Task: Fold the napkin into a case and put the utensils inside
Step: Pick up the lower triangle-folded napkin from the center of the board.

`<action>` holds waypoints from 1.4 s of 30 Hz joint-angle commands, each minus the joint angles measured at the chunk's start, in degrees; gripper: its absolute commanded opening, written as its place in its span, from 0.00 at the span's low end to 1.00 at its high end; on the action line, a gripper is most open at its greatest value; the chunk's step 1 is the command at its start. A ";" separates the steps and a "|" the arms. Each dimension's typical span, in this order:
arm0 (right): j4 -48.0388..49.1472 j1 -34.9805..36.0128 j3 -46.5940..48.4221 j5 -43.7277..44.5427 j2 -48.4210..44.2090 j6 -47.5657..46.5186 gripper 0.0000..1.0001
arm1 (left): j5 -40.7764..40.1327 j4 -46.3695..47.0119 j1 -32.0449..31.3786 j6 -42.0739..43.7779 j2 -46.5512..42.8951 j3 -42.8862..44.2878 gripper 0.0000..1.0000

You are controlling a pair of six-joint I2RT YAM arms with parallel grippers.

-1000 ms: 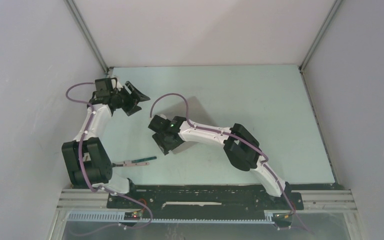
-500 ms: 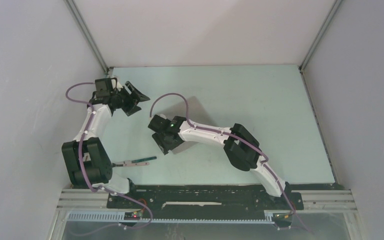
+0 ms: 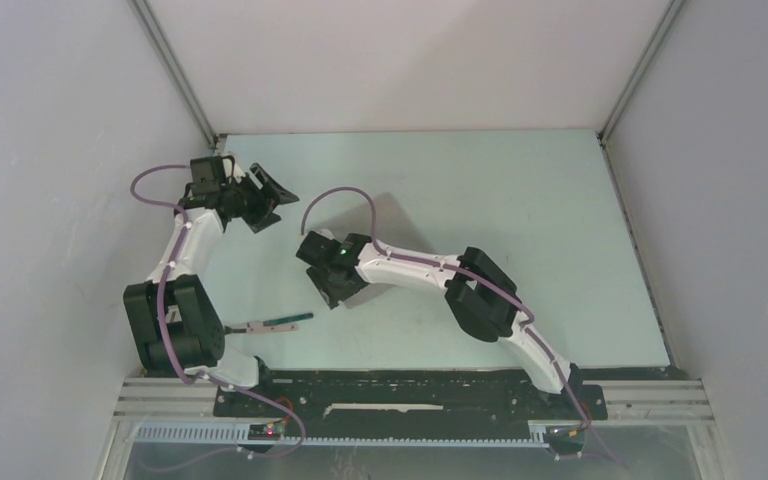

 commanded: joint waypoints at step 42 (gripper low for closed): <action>19.72 -10.42 -19.17 -16.26 -12.84 6.76 0.00 | 8.81 8.66 2.72 -6.51 7.82 -4.56 0.81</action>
